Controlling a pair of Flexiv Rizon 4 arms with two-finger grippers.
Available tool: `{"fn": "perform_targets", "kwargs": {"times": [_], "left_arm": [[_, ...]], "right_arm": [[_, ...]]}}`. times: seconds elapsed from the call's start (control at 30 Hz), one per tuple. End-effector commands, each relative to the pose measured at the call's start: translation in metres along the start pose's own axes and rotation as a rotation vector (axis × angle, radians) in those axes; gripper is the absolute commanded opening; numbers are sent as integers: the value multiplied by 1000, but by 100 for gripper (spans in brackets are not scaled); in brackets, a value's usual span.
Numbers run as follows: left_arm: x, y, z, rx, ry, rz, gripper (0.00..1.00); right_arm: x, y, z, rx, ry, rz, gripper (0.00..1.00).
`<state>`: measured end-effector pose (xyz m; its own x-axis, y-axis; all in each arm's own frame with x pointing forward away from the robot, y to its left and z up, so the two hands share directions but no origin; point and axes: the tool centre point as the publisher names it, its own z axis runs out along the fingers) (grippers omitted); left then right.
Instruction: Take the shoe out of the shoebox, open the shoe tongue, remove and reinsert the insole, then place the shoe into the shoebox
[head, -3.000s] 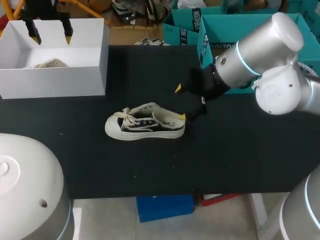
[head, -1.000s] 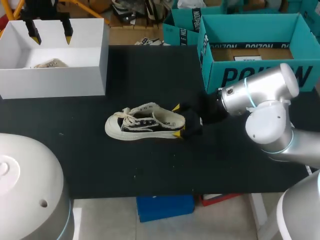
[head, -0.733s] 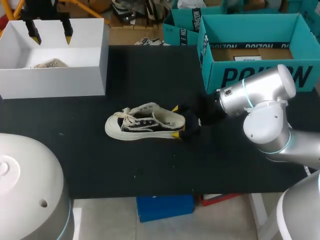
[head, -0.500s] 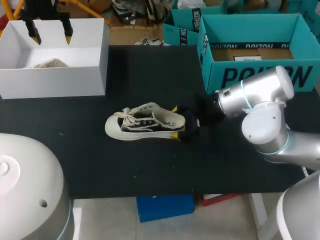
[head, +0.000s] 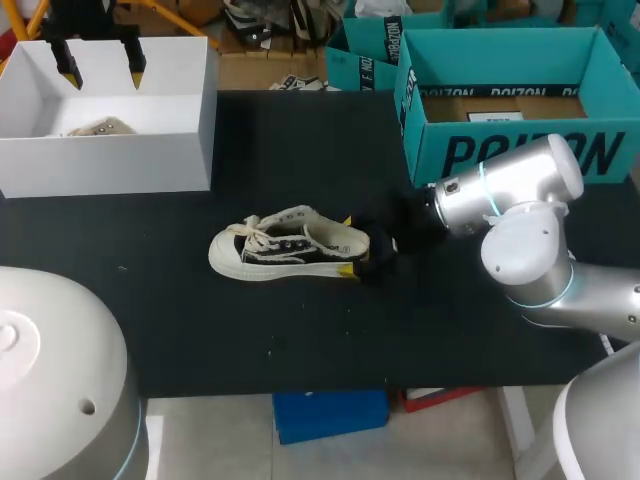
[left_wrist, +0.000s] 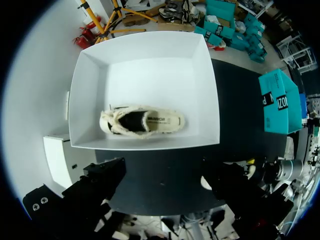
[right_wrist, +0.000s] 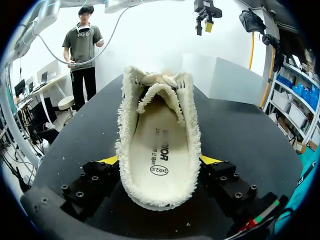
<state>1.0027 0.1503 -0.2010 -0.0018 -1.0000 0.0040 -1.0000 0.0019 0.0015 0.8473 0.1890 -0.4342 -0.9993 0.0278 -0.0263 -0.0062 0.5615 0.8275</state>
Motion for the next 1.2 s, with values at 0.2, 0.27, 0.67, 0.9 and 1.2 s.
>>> {"fn": "perform_targets", "kwargs": {"times": [0.2,0.27,0.67,0.9,1.2], "left_arm": [[0,1,-1,-1,-2,-1,100],[0,1,-1,-1,-2,-1,100],[46,37,-6,74,-43,-168,100],[114,100,3,93,-64,-259,100],[173,159,23,105,-97,-267,100]], "right_arm": [[-2,-1,4,1,1,1,0],[-2,-1,4,1,1,1,0],[-2,-1,4,1,1,1,0],[-2,-1,4,1,1,1,0],[-2,-1,4,1,1,1,0]]}}
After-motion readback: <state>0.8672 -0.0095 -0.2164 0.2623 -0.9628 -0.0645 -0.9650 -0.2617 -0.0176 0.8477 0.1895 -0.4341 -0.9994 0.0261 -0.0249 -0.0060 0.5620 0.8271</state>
